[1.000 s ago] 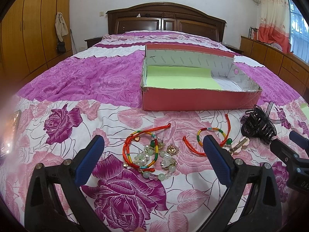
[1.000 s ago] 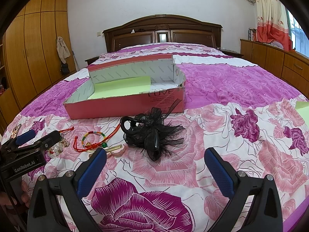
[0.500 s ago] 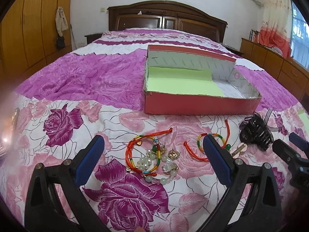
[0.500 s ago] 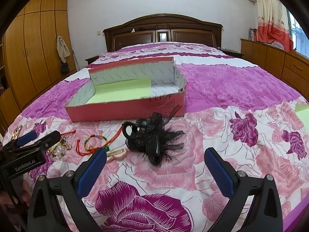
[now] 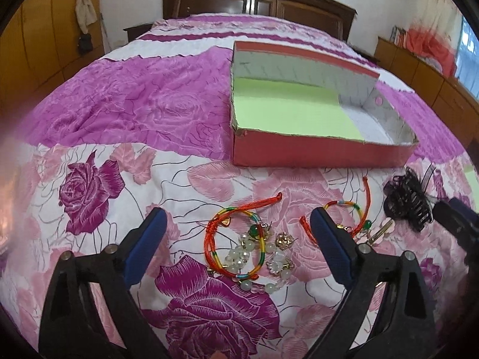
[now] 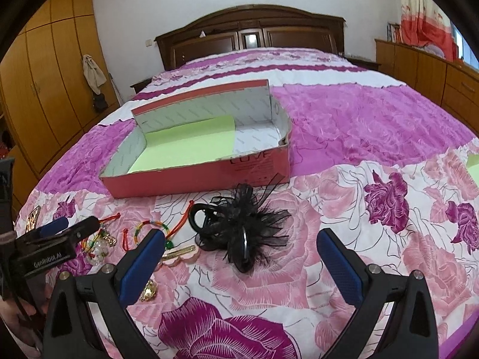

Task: Organize jewelry
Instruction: 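Grasp the red rainbow string bracelet with the left tool while the right tool grasps the black mesh fascinator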

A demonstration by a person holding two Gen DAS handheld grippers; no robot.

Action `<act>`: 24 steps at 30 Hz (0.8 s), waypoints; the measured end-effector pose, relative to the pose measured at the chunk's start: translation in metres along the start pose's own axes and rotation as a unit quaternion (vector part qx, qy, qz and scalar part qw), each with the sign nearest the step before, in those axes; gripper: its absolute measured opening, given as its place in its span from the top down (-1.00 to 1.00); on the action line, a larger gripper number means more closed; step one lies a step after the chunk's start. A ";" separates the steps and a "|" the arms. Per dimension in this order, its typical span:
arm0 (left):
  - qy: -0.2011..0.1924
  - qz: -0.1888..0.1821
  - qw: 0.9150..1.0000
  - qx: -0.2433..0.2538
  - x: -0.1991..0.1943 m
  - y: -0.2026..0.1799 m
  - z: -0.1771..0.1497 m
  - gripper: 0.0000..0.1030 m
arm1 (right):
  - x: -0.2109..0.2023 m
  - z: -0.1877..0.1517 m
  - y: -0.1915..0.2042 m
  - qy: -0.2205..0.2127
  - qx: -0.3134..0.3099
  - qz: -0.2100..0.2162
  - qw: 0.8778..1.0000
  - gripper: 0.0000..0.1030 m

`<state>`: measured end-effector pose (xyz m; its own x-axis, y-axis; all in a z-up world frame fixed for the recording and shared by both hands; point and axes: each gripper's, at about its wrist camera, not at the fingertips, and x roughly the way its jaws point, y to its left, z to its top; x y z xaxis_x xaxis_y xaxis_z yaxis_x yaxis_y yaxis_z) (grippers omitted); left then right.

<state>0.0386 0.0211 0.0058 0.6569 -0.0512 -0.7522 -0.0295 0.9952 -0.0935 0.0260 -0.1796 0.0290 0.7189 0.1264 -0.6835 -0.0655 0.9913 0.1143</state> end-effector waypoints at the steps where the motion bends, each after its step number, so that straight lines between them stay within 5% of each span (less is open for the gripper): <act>1: 0.003 -0.003 1.000 0.000 0.000 0.002 0.000 -0.67 | 0.003 0.001 -0.001 0.005 0.003 -0.002 1.000 -1.00; 14: 0.056 -0.022 0.997 -0.043 0.025 0.026 0.001 0.06 | 0.043 0.005 -0.013 0.068 0.040 0.009 0.997 -0.99; 22: 0.063 -0.031 0.996 -0.054 0.032 0.031 -0.001 0.29 | 0.058 0.001 -0.011 0.089 0.035 0.011 0.995 -0.75; 24: 0.061 -0.040 0.996 -0.053 0.030 0.030 -0.002 0.48 | 0.060 0.001 -0.010 0.091 0.032 0.012 0.995 -0.64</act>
<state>0.0561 0.0495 -0.0206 0.5642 -0.1454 -0.8127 -0.0641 0.9737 -0.2187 0.0702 -0.1821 -0.0126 0.5798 0.1601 -0.7988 -0.0328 0.9843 0.1734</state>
